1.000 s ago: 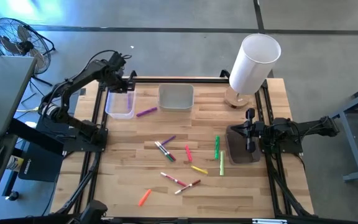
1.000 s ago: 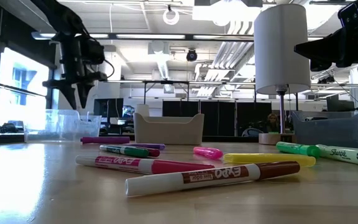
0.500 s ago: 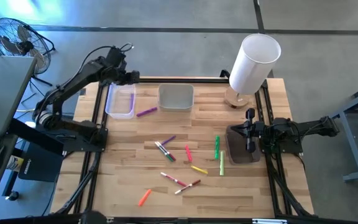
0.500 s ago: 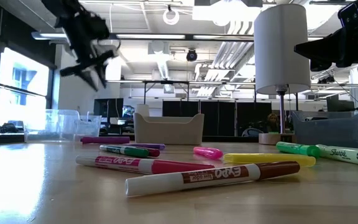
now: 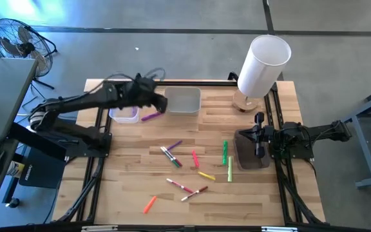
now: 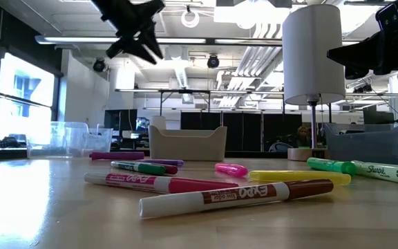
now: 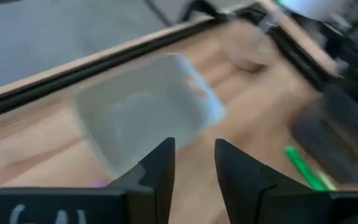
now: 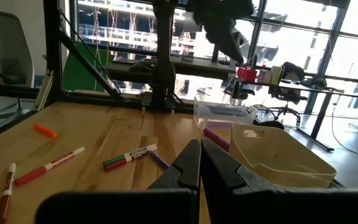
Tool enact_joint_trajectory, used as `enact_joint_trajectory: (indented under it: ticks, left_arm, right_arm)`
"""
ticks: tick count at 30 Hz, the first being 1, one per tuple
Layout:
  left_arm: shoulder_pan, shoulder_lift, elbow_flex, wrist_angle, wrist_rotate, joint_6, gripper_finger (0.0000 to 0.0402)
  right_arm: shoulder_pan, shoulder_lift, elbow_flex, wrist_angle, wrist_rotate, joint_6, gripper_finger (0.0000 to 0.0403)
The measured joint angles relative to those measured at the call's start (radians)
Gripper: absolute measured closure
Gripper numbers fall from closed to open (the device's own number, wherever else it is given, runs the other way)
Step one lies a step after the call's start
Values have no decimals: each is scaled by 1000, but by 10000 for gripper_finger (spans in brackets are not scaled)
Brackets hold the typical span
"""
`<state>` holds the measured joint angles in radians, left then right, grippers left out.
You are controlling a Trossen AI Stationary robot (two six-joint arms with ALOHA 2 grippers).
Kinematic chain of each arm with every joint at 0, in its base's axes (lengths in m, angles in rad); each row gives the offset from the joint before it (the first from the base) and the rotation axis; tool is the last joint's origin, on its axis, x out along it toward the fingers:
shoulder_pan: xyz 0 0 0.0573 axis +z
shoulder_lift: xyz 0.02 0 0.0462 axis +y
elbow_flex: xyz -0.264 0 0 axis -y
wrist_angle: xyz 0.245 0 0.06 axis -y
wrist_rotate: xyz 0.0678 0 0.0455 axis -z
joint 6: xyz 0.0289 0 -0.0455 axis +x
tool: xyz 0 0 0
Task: Pick & Place Markers
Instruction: Put the yellow pen into the gray bin
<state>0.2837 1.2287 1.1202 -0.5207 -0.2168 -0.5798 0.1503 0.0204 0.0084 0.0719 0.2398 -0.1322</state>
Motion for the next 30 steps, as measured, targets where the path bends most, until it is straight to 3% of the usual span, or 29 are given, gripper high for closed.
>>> enact_joint_trajectory:
  ticks: [9,14,23,30]
  left_arm:
    - [-213,80,0,75,0,241,348]
    - [-277,131,0,69,3,259,394]
    - [-360,152,0,124,1,269,400]
    - [-363,144,-13,129,-4,362,401]
  right_arm:
    - [0,0,0,0,0,0,402]
    - [0,0,0,0,0,0,402]
    - [0,0,0,0,0,5,402]
    - [3,1,7,7,43,133,403]
